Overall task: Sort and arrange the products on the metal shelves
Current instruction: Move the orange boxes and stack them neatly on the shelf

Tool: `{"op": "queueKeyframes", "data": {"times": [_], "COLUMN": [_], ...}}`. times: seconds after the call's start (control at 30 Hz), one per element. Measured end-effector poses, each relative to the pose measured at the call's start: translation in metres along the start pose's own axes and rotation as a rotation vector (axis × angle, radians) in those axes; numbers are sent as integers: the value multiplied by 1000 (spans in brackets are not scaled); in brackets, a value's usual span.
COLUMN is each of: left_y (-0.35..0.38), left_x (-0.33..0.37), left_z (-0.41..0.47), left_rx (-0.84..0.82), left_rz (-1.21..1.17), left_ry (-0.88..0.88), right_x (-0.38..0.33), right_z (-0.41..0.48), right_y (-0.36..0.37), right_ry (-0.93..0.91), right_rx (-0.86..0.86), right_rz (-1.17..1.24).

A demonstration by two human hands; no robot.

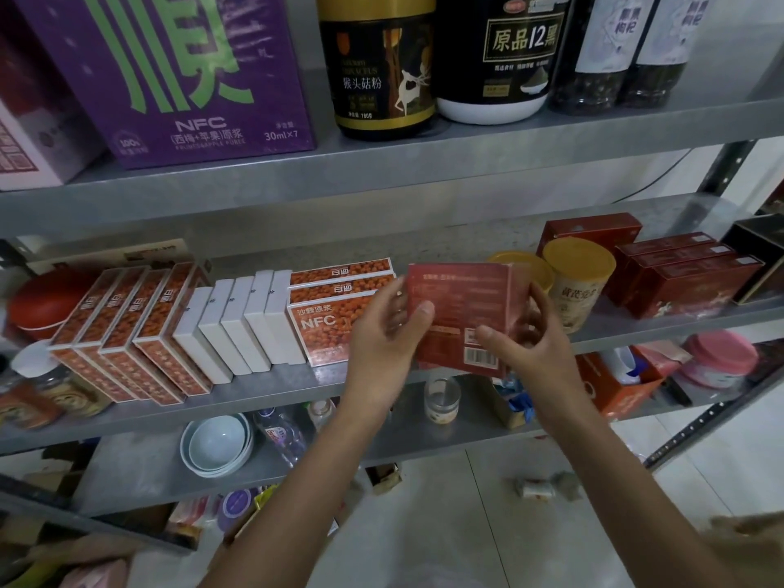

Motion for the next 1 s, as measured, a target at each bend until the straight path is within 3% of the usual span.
{"op": "queueKeyframes", "data": {"times": [0.17,0.37,0.63,0.7,0.8,0.9,1.0], "left_y": [21,-2,2,3,-3,7,18], "left_x": [-1,-16,-34,-36,-35,-28,-28], "left_z": [2,15,13,15,20,22,27], "left_rx": [-77,-53,-244,-246,-107,-62,56], "left_rz": [71,-91,-303,-268,-103,24,45], "left_ry": [-55,-199,-209,-213,-170,-85,-62], "right_x": [-3,-1,-17,-17,-16,-18,-16], "right_z": [-13,-7,19,20,19,15,12], "right_y": [13,-9,-21,-23,-22,-18,-13], "right_ry": [-60,-10,95,77,29,-104,-193], "right_rx": [87,-179,-531,-474,-288,-72,-72], "right_rz": [-146,-19,47,51,77,-83,-187]}}
Point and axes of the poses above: each hand's wrist, its own z-axis towards the middle knuckle, its own y-axis out of the palm, x = y × z, the point moved 4 cm from there along z, towards the middle knuckle, and after that the axes turned 7 degrees about y, right-handed, at the moved point
